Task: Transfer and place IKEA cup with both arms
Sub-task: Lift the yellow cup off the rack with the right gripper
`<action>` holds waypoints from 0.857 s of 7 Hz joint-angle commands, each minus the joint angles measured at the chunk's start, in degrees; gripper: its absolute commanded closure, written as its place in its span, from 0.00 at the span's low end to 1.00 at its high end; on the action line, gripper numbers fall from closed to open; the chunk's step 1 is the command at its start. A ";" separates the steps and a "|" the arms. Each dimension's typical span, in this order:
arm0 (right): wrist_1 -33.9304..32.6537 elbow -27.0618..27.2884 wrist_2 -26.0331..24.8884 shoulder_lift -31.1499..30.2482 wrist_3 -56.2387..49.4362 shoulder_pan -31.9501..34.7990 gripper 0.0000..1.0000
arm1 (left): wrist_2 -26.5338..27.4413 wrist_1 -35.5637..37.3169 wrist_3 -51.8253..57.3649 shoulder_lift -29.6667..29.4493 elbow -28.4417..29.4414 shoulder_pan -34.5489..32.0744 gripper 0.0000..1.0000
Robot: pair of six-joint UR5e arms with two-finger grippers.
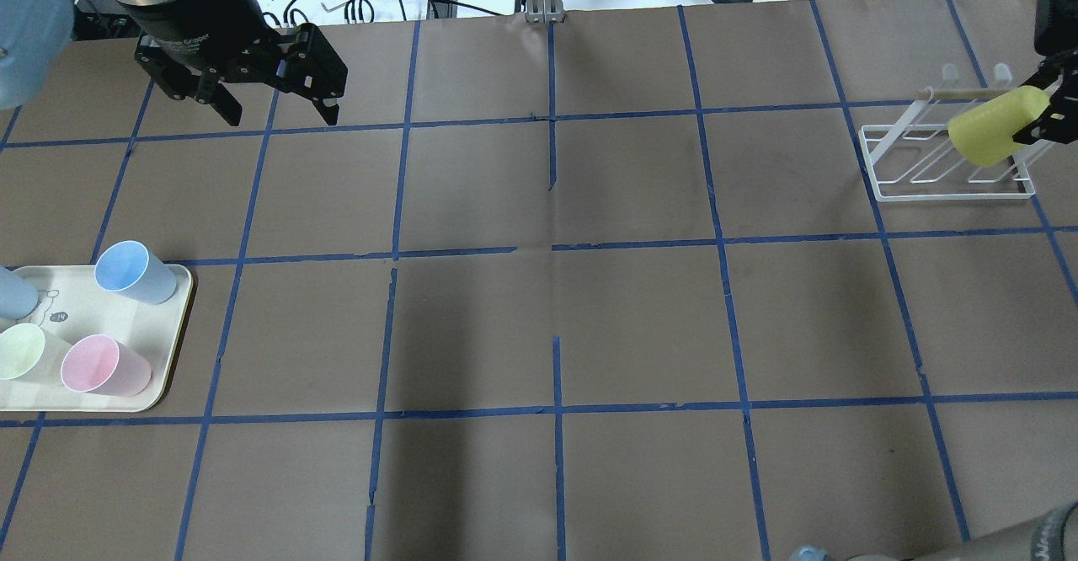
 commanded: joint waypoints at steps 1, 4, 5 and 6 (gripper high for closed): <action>4.87 -0.25 -2.92 -5.39 0.05 0.00 0.47 | -0.22 0.03 0.00 0.14 0.04 0.10 0.00; 16.48 -5.33 -3.64 -9.37 0.31 0.00 0.48 | -3.12 0.12 0.00 0.31 -0.04 0.18 0.00; 19.90 -5.43 -0.24 -10.07 0.31 0.18 0.48 | -3.13 0.03 0.00 0.40 -0.13 0.45 0.00; 22.89 -5.26 4.67 -11.29 0.31 0.18 0.48 | -3.30 -0.06 0.00 0.49 -0.22 0.97 0.00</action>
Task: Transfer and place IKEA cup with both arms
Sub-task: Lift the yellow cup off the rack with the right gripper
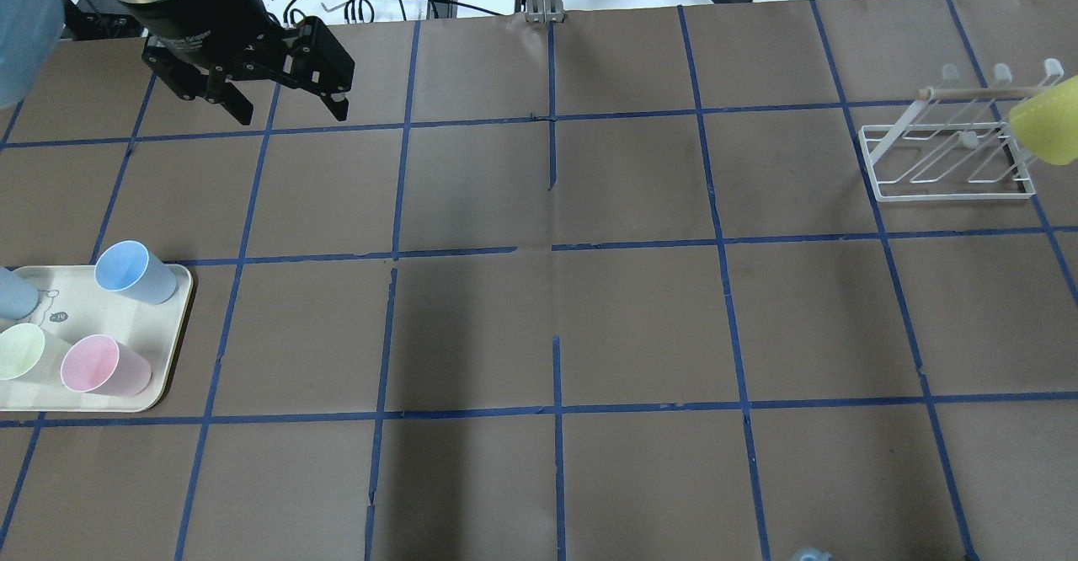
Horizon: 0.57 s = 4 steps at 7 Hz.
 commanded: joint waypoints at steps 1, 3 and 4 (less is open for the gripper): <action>7.60 -0.13 10.29 -1.48 0.01 0.15 0.48 | -5.10 -0.27 -0.09 0.70 -1.31 0.59 0.00; 15.15 0.31 22.24 -1.66 0.18 0.24 0.48 | -10.39 -3.14 0.08 0.97 -2.02 2.08 0.00; 19.19 0.40 27.43 -2.18 0.10 1.46 0.48 | -19.91 -3.26 0.17 0.97 -5.42 4.26 0.00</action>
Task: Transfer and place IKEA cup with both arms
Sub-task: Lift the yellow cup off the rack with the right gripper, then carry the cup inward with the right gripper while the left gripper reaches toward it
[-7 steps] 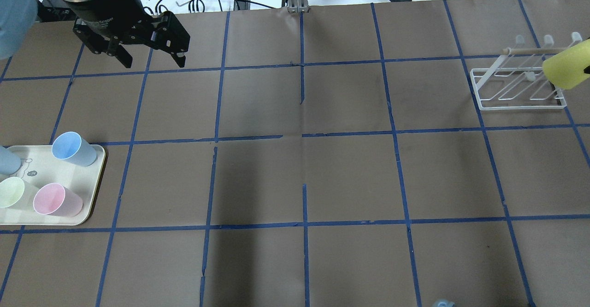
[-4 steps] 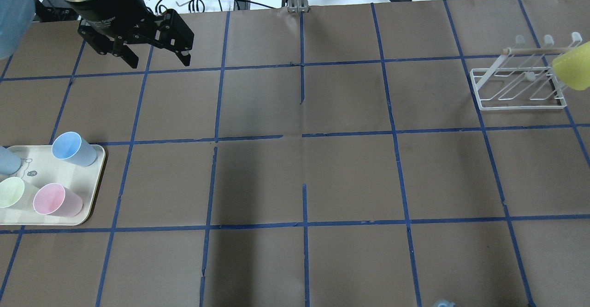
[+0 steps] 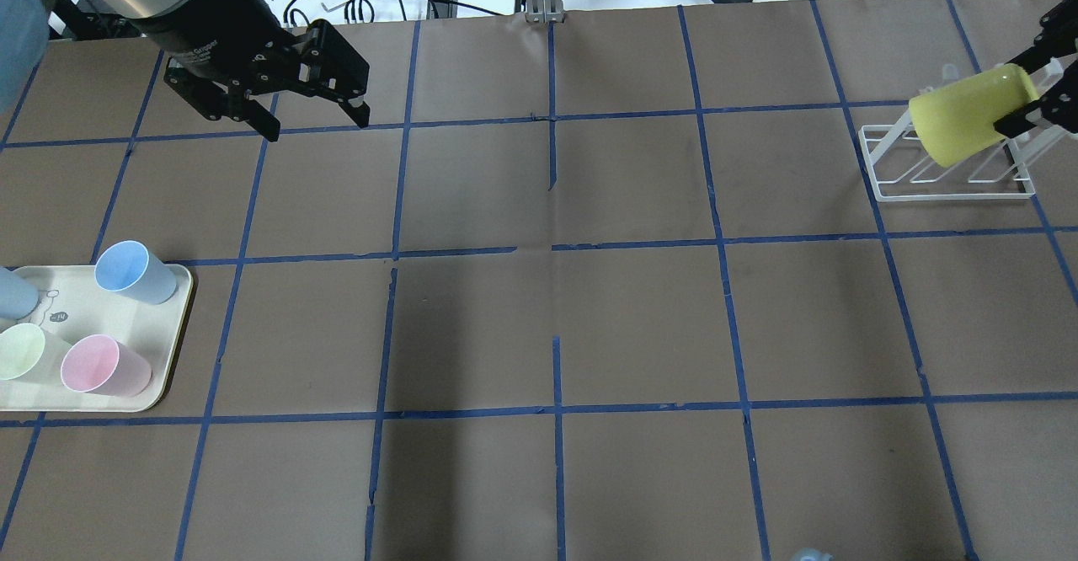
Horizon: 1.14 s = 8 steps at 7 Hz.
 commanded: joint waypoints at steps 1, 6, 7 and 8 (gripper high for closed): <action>9.77 0.27 9.85 -1.26 -0.03 3.51 0.48 | -22.61 2.09 0.66 -0.20 -6.31 4.45 0.00; 17.72 2.63 29.37 -1.27 0.67 12.31 0.48 | -64.11 36.32 0.14 -4.68 -28.71 3.95 0.00; 17.73 4.47 30.70 -1.53 0.76 14.41 0.48 | -71.63 39.53 0.40 -5.73 -30.23 3.26 0.00; 17.64 5.80 35.59 -1.53 0.76 15.83 0.48 | -73.44 40.60 0.66 -6.70 -30.60 0.46 0.00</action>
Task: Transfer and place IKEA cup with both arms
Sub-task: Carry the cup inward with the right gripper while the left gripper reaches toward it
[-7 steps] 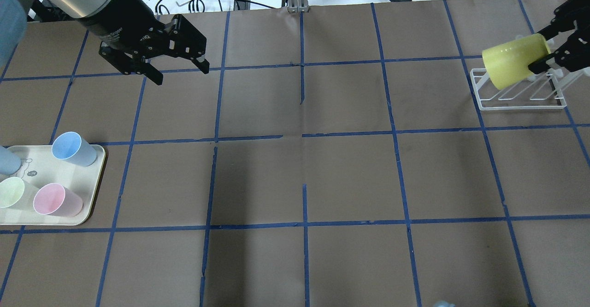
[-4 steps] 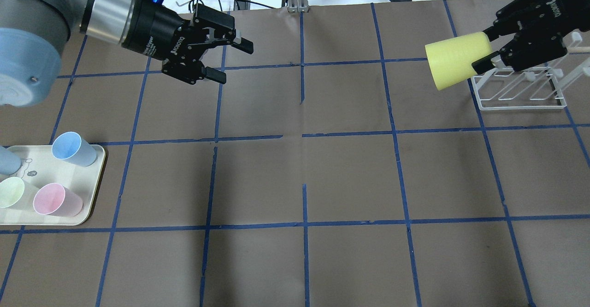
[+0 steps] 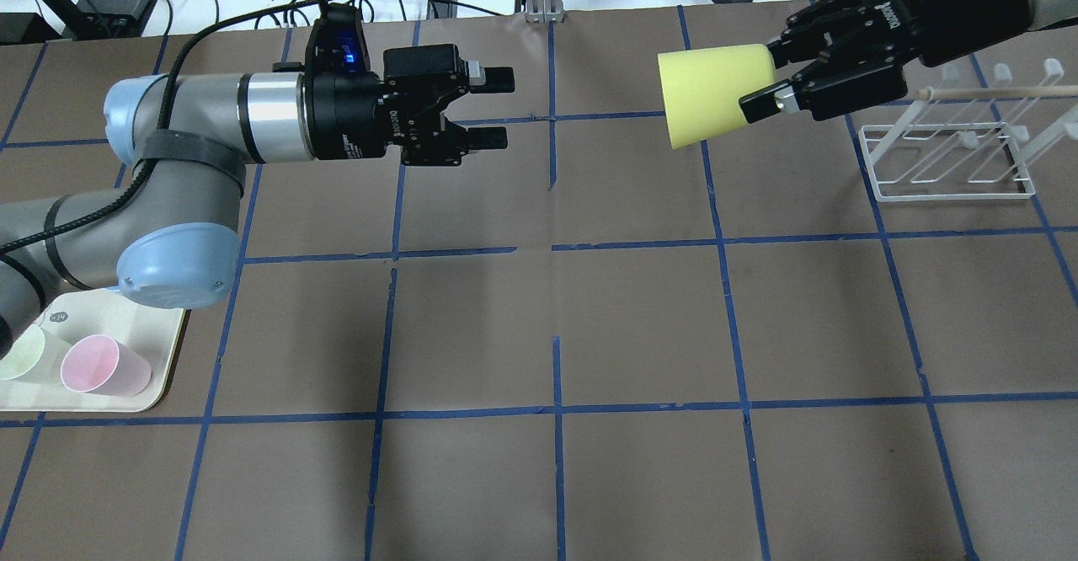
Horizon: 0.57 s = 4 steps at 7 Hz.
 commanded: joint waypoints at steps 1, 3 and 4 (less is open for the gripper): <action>-0.28 1.93 5.98 -0.08 -0.12 2.28 0.48 | -4.99 4.05 0.17 -2.24 -1.95 -4.33 0.00; -0.19 1.93 9.06 -0.17 -0.12 5.25 0.48 | -6.74 8.78 -0.09 -2.33 -6.24 -4.62 0.00; -0.19 2.02 9.07 -0.08 -0.03 5.27 0.47 | -10.67 8.89 -0.18 -2.43 -6.52 -4.70 0.00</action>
